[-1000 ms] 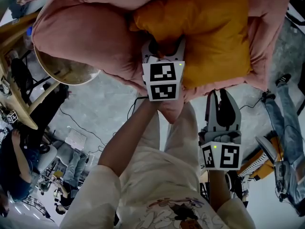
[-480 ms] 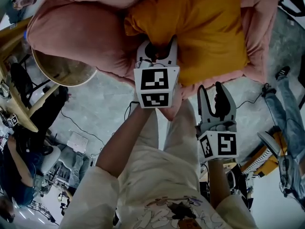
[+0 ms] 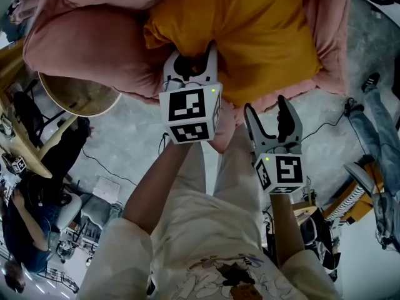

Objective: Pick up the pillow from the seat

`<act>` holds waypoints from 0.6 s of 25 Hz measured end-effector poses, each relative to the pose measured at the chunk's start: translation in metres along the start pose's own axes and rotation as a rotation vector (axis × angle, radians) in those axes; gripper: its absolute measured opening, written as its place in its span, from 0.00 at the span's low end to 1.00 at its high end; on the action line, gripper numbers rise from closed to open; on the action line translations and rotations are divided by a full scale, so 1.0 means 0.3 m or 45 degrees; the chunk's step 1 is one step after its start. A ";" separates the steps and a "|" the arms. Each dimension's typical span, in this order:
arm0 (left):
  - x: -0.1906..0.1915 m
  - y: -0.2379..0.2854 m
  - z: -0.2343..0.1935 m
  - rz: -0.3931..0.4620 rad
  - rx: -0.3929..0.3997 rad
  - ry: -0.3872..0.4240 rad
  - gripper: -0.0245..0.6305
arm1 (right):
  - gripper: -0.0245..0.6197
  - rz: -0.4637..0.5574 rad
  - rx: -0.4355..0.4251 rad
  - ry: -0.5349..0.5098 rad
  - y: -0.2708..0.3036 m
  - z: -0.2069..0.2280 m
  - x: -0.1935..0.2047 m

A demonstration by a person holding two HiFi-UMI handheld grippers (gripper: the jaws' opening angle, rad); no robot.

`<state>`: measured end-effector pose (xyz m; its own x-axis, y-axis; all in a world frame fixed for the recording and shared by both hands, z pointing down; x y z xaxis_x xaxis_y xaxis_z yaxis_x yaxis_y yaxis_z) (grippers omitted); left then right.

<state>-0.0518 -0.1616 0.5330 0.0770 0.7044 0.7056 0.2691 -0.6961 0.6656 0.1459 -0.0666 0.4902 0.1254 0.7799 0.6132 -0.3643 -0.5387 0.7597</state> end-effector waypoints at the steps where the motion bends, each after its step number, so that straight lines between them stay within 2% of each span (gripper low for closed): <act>1: 0.001 -0.002 0.004 0.003 0.002 0.000 0.26 | 0.57 -0.005 0.004 -0.010 0.007 0.011 0.012; 5: 0.004 -0.015 0.020 0.010 0.001 0.018 0.26 | 0.68 -0.022 0.033 -0.019 0.052 0.070 0.069; 9: -0.008 -0.007 0.021 0.016 -0.009 0.024 0.26 | 0.77 -0.058 0.062 0.029 0.129 0.143 0.129; 15: -0.013 0.003 0.076 0.010 -0.019 0.038 0.27 | 0.82 -0.060 0.061 0.008 0.175 0.258 0.165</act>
<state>-0.0300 -0.1619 0.5252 0.0504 0.6945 0.7177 0.2544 -0.7038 0.6633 0.2043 -0.0809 0.5773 0.1356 0.8066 0.5754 -0.3138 -0.5159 0.7971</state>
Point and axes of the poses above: the fingertips, and each gripper's own axes: y forward along the fingers, z to its right, x out of its underside, the point moved 9 cm from there along -y, backward along the fingers, and after that the axes turned 1 degree about z, right-handed, at the moved point
